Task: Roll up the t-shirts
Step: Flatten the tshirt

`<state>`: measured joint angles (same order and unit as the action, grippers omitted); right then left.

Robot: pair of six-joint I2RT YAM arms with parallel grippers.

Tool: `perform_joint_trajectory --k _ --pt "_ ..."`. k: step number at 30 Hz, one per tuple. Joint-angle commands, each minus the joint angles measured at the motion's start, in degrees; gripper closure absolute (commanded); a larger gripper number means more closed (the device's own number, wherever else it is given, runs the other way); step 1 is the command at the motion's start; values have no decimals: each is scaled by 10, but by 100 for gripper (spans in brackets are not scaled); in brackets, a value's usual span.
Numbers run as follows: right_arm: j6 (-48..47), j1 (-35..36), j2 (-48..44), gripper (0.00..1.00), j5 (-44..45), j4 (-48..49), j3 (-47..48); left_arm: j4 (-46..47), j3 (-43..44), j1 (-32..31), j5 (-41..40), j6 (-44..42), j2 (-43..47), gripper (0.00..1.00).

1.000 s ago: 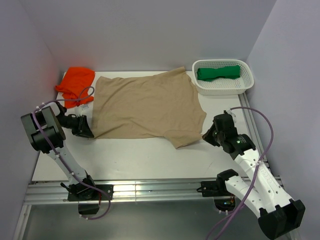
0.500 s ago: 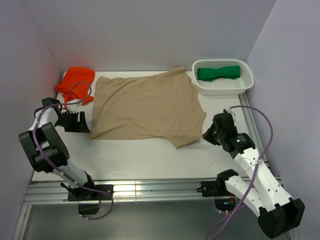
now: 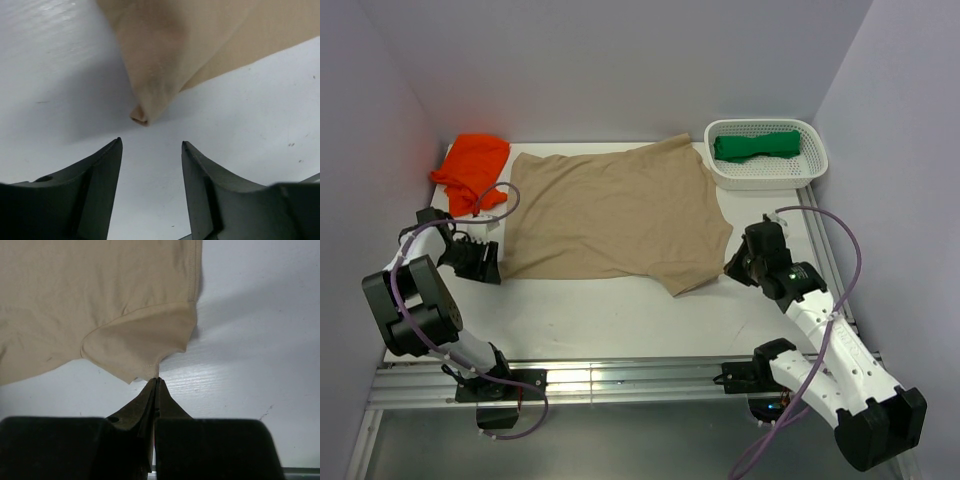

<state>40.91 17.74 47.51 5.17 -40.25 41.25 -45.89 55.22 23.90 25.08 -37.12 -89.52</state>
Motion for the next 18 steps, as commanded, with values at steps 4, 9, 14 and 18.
perform_joint_trajectory --k 4,9,14,18 --pt "-20 -8 9 100 15 32 23 22 -29 -27 -10 -13 19 48" --pt "-25 -11 17 100 12 39 23 75 -39 -39 -22 29 11 53" --pt "-28 -14 23 100 14 40 22 127 -27 -39 -39 81 0 53" --pt "-32 -17 24 100 15 40 20 126 -7 -41 -44 92 -28 54"
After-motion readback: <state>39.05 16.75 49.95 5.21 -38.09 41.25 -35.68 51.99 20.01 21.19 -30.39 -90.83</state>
